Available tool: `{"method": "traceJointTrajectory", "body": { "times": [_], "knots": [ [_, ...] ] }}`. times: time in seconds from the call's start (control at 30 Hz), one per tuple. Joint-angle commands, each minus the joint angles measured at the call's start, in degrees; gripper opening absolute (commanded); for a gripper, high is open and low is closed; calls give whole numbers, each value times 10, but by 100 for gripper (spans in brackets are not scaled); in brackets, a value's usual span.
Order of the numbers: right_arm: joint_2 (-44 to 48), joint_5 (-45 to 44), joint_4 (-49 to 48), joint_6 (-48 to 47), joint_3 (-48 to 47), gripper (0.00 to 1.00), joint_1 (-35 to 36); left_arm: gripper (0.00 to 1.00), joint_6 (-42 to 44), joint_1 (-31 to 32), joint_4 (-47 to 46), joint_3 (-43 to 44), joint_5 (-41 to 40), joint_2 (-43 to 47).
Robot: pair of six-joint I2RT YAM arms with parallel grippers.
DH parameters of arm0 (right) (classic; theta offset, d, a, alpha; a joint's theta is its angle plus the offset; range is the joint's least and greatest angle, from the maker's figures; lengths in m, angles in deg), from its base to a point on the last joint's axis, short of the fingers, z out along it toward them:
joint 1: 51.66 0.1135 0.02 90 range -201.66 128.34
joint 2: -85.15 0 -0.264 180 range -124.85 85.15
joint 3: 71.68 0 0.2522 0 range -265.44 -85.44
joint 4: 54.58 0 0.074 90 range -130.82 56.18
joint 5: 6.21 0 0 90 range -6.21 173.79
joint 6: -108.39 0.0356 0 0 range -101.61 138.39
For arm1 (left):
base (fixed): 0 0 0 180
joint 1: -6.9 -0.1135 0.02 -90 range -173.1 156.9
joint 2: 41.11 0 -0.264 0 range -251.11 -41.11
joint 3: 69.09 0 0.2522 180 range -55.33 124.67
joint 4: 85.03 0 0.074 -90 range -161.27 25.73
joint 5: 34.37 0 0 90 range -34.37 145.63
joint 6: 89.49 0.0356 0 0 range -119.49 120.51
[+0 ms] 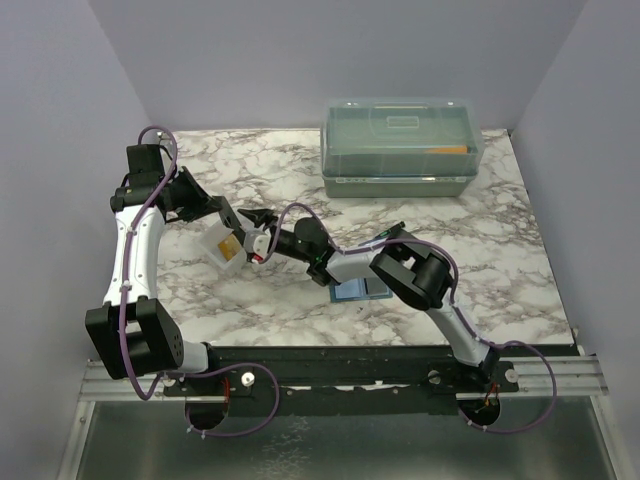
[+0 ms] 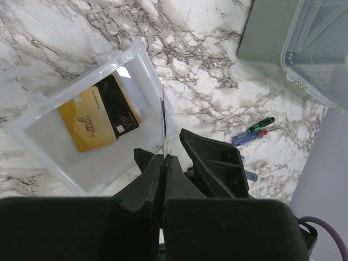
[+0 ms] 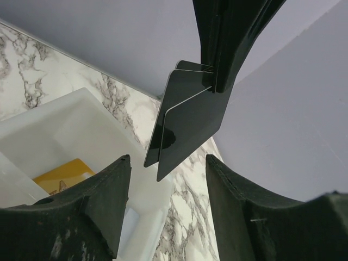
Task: Put the credit cards into the card holder
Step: Place the credit card in the storage box.
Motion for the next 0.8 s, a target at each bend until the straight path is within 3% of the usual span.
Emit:
{"method": "traceJointTrajectory", "body": {
  "times": [0.0,0.4,0.57,0.67,0.77],
  "knots": [
    [-23,-37,-39,-10,-18,58,10,0,-8,1,6,6,0,16],
    [-34,-59,-69,-2,-28,39,18,0,-23,1,6,-5,-1,21],
    [-37,-66,-72,7,-25,23,21,0,-29,2,6,-10,-3,20],
    [-36,-75,-78,16,-18,3,23,0,-34,1,6,-11,-8,20],
    [-33,-84,-94,27,-6,0,26,0,-40,2,6,-14,-12,18]
  ]
}}
